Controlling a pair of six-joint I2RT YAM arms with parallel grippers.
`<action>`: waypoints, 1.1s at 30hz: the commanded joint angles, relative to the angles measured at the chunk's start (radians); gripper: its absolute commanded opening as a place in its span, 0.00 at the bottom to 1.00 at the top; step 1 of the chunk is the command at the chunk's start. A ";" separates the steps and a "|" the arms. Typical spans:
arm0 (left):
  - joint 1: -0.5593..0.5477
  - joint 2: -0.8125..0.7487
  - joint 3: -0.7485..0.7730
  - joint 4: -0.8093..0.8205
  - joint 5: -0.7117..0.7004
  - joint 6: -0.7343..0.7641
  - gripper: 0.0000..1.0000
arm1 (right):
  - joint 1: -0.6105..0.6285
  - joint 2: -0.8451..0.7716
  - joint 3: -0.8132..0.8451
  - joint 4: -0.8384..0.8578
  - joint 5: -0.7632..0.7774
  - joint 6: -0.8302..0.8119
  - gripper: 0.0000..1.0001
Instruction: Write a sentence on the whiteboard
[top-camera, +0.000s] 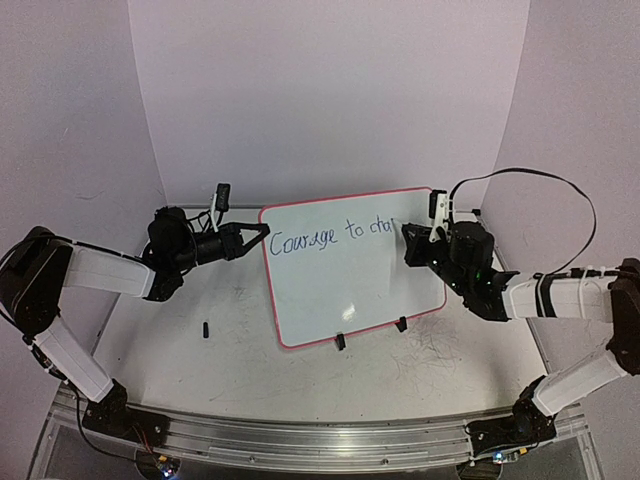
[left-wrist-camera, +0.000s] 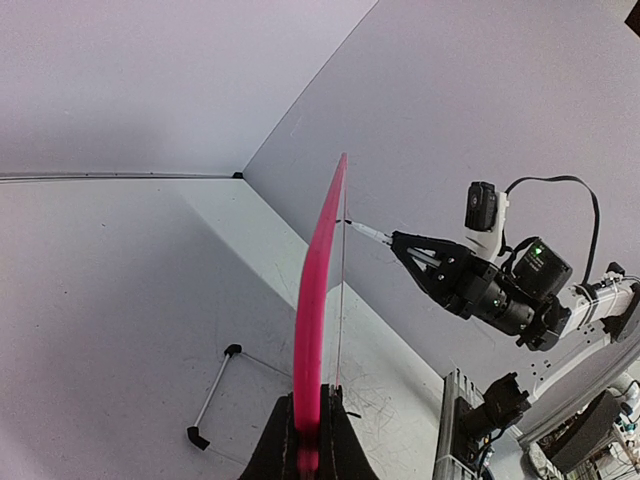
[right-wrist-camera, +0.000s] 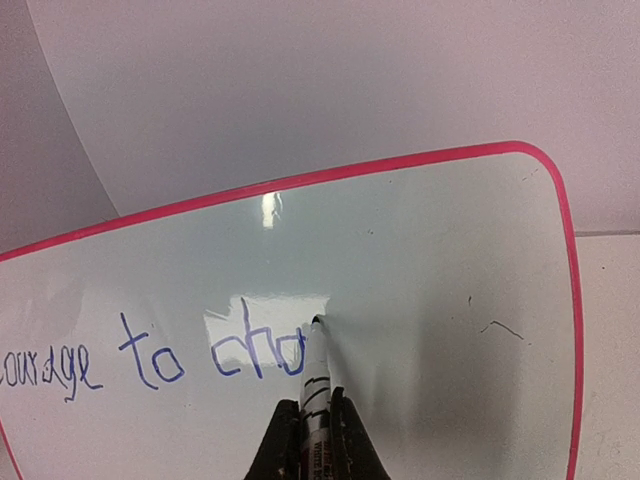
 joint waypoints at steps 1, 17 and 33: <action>-0.043 0.018 0.019 -0.113 0.016 0.059 0.00 | -0.005 0.006 0.007 0.033 -0.008 -0.001 0.00; -0.044 0.015 0.020 -0.116 0.016 0.059 0.00 | -0.005 -0.023 -0.063 0.000 -0.025 0.028 0.00; -0.050 0.019 0.026 -0.118 0.015 0.061 0.00 | -0.005 0.018 0.006 0.037 -0.004 0.009 0.00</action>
